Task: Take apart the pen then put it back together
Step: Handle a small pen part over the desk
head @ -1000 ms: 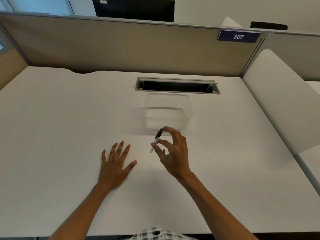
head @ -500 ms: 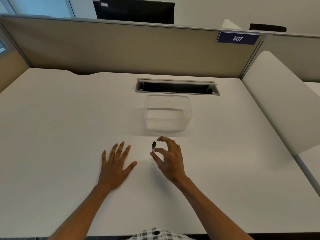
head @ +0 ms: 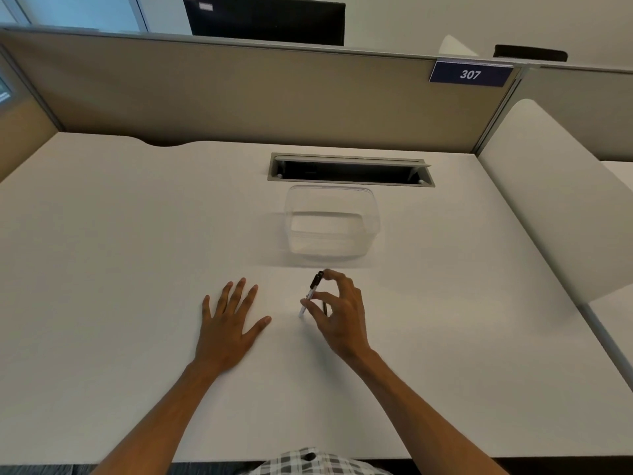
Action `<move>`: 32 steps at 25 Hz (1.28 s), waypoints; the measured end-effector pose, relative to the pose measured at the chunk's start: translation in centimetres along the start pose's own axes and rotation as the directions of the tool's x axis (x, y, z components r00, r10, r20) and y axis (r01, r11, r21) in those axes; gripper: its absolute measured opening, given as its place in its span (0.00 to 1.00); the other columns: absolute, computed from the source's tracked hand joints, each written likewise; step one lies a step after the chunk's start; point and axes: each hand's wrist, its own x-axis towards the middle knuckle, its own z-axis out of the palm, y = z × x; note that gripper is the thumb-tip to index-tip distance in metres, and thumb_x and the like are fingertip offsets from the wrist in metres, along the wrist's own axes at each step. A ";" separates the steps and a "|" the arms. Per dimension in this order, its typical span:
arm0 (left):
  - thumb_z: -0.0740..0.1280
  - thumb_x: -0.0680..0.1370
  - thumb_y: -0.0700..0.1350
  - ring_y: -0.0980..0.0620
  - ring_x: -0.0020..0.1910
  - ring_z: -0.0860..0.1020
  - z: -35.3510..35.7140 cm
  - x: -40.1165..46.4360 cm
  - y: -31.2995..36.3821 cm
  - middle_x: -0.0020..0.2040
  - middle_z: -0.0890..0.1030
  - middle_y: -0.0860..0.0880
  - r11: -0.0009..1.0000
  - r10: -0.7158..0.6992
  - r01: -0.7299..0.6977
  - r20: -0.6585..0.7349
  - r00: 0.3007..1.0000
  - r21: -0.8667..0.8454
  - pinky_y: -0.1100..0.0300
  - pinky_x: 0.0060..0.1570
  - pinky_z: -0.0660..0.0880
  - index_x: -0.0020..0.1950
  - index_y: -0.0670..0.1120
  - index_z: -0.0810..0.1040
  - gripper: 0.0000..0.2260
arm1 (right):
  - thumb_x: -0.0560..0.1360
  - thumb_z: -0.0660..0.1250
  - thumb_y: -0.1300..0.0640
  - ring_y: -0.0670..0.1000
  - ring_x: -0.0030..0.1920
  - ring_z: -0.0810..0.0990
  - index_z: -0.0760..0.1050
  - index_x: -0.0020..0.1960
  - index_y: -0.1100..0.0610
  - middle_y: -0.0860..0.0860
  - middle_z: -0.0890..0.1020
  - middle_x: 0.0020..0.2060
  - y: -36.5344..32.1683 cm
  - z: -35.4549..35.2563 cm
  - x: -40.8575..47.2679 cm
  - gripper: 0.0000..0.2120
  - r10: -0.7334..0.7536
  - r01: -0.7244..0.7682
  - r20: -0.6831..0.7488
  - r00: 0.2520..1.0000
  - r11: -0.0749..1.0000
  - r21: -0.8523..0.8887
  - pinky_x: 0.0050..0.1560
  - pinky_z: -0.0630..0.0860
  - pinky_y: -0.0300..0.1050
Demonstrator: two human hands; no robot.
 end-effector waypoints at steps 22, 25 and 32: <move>0.42 0.77 0.68 0.48 0.76 0.52 -0.1 -0.6 0.8 0.78 0.55 0.50 0.999 -0.041 0.041 0.011 0.999 -0.017 0.40 0.71 0.48 0.77 0.53 0.55 0.33 | 0.70 0.75 0.49 0.51 0.59 0.78 0.84 0.42 0.55 0.52 0.79 0.61 -2.1 -4.2 4.1 0.08 0.073 -0.063 -0.130 0.989 0.995 0.081 0.54 0.67 0.43; 0.42 0.77 0.68 0.49 0.76 0.52 -0.1 -0.6 0.8 0.78 0.55 0.50 0.999 -0.038 0.039 0.013 0.999 -0.015 0.40 0.71 0.47 0.77 0.54 0.55 0.32 | 0.70 0.74 0.48 0.48 0.57 0.79 0.84 0.43 0.54 0.50 0.80 0.59 -1.7 -4.4 4.2 0.10 0.095 -0.083 -0.116 0.989 0.991 0.102 0.53 0.71 0.43; 0.40 0.73 0.72 0.49 0.76 0.52 -0.2 -0.4 0.8 0.77 0.57 0.49 0.995 -0.039 0.038 -0.009 0.999 -0.093 0.41 0.72 0.45 0.75 0.52 0.59 0.37 | 0.73 0.74 0.54 0.47 0.41 0.86 0.83 0.45 0.56 0.48 0.87 0.40 -2.2 -6.6 4.2 0.06 0.306 -0.302 0.064 0.950 0.849 0.434 0.46 0.81 0.48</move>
